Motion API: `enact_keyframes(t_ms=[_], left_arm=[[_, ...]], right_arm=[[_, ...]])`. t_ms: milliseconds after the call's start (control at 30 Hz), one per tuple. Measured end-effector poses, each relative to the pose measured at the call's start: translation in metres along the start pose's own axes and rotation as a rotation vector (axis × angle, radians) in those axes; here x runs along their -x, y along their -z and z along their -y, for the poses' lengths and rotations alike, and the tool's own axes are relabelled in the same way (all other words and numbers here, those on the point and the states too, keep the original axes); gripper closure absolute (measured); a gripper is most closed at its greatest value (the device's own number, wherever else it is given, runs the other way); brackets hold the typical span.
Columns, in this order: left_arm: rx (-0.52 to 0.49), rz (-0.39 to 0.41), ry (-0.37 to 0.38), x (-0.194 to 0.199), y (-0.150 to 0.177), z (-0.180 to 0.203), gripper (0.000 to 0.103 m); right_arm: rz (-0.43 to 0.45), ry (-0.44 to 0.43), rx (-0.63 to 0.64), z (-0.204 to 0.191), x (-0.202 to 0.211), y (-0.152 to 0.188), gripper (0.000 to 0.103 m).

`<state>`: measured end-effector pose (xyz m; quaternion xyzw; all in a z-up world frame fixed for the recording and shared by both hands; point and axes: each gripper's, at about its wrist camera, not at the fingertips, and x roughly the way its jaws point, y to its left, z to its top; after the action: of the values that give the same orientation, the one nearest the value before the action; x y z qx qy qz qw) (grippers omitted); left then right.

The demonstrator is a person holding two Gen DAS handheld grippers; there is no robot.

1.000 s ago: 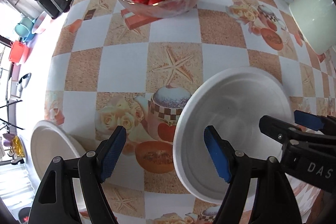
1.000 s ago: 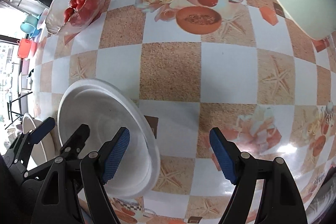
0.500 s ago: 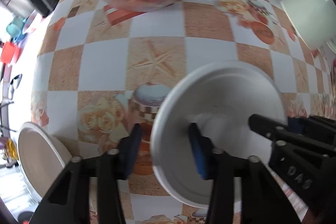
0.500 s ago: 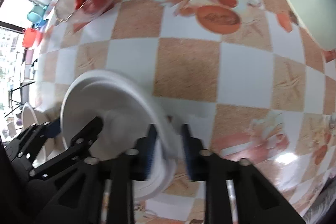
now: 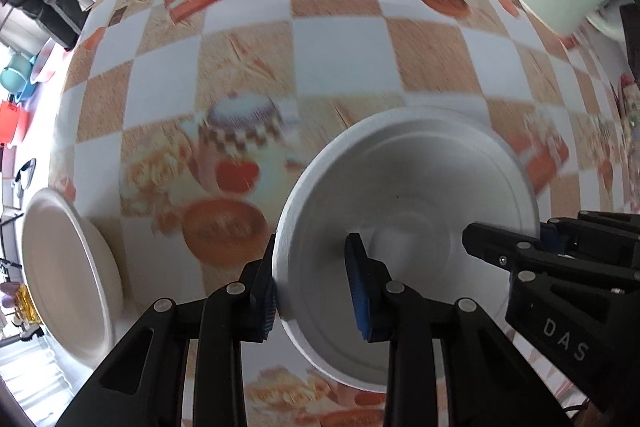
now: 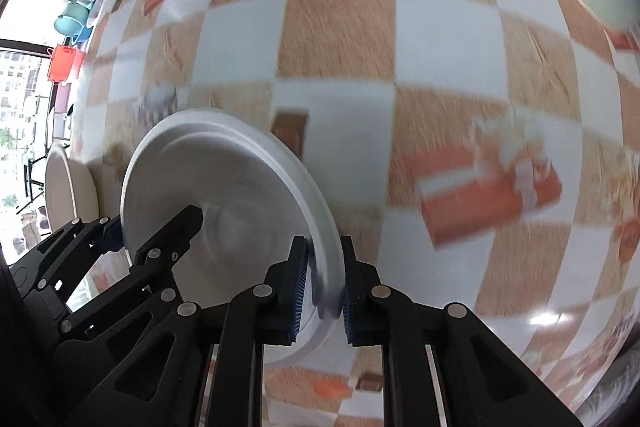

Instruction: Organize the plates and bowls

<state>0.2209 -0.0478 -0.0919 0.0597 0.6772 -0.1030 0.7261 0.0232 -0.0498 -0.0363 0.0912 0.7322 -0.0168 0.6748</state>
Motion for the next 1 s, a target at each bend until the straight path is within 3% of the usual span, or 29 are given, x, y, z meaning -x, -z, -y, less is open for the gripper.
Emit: enact_keyframes(t_ms=[600, 733, 1000], left_arm=[[-0.063, -0.056, 0.03, -0.007, 0.077, 0.045, 0.07], [-0.076, -0.059, 0.032, -0.009, 0.096, 0.053, 0.069], [-0.065, -0.066, 0.036, -0.01, 0.103, 0.054, 0.069]], right_arm=[[-0.055, 0.008, -0.046, 0.008, -0.02, 0.1, 0.086], [-0.061, 0.004, -0.067, 0.006, -0.027, 0.109, 0.086], [-0.039, 0.011, -0.084, 0.02, -0.021, 0.116, 0.086]])
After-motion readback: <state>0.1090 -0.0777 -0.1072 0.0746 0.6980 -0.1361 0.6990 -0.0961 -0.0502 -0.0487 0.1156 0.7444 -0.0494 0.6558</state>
